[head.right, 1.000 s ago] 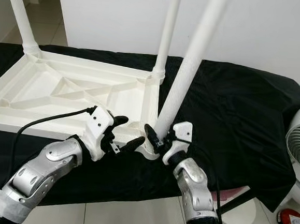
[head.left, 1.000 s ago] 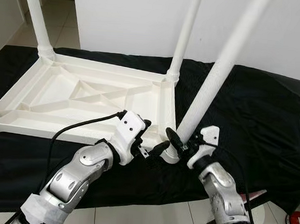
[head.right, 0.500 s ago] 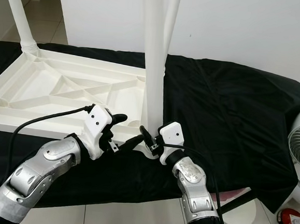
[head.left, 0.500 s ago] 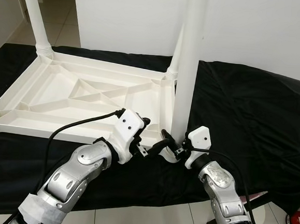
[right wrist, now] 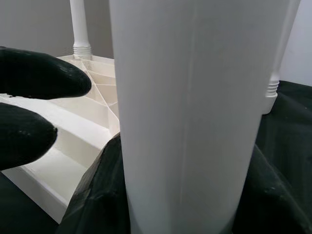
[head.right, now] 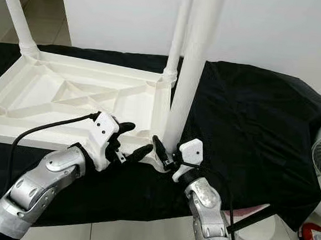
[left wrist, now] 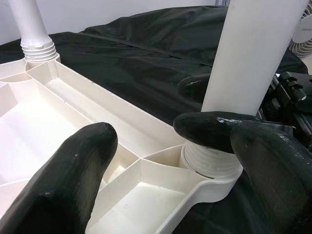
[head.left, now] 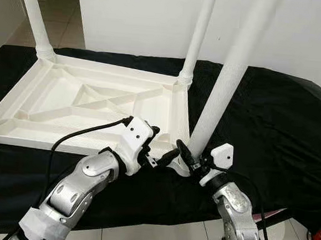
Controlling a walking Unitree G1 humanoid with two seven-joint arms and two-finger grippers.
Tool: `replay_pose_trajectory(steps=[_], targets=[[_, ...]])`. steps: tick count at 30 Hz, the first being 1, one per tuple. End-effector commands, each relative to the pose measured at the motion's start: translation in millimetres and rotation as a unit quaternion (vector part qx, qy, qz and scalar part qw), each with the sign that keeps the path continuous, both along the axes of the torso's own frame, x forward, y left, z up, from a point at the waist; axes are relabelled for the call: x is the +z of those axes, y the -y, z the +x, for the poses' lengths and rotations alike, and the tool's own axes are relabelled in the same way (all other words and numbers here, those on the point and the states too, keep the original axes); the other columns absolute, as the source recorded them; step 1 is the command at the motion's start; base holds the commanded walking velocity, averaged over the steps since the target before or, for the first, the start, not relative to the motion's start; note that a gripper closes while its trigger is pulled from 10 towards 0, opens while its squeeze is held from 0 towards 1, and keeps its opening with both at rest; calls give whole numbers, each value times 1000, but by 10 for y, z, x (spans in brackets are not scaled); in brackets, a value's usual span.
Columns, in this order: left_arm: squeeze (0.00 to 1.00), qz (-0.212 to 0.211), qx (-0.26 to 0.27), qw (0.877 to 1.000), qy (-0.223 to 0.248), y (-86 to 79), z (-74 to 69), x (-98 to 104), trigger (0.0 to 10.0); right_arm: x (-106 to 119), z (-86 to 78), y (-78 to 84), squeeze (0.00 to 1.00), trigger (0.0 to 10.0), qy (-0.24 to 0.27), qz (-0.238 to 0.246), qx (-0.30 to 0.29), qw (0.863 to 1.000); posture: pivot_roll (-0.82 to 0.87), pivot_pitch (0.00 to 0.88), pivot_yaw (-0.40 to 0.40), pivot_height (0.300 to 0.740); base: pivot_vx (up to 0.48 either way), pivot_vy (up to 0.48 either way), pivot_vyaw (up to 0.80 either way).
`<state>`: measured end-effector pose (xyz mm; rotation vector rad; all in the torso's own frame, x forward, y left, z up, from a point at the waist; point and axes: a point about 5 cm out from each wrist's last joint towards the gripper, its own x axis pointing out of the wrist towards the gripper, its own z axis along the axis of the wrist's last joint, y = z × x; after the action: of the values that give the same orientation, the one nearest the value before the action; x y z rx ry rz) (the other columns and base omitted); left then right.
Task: Building children table
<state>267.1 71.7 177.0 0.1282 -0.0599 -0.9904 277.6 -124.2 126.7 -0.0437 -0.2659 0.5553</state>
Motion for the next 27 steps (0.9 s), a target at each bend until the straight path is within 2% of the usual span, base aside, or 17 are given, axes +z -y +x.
replay_pose_trajectory(steps=[1, 11, 15, 22, 27], targets=[[0, 6, -25, 1000, 1, 15, -35, 17, 10000, -252, -51, -7, 0, 10000, -57, -24, 1, 998, 79, 86, -57, 740, 0, 0, 0], [0, 6, -22, 1000, 2, 13, -36, 17, 10000, -275, -63, -6, 0, 10000, -58, -28, 9, 998, 82, 87, -60, 740, 0, 0, 0], [0, 6, -21, 1000, 2, 12, -32, 20, 10000, -301, -68, 24, 0, 10000, -45, -58, 13, 997, 81, 86, -61, 740, 0, 0, 0], [0, 5, -20, 1000, 3, 9, -29, 27, 10000, -361, -69, 81, 0, 10000, -49, -73, 9, 996, 81, 86, -61, 740, 0, 0, 0], [0, 6, -21, 1000, 4, 8, -27, 31, 10000, -394, -63, 67, 0, 10000, -68, -55, 8, 996, 83, 87, -59, 740, 0, 0, 0]])
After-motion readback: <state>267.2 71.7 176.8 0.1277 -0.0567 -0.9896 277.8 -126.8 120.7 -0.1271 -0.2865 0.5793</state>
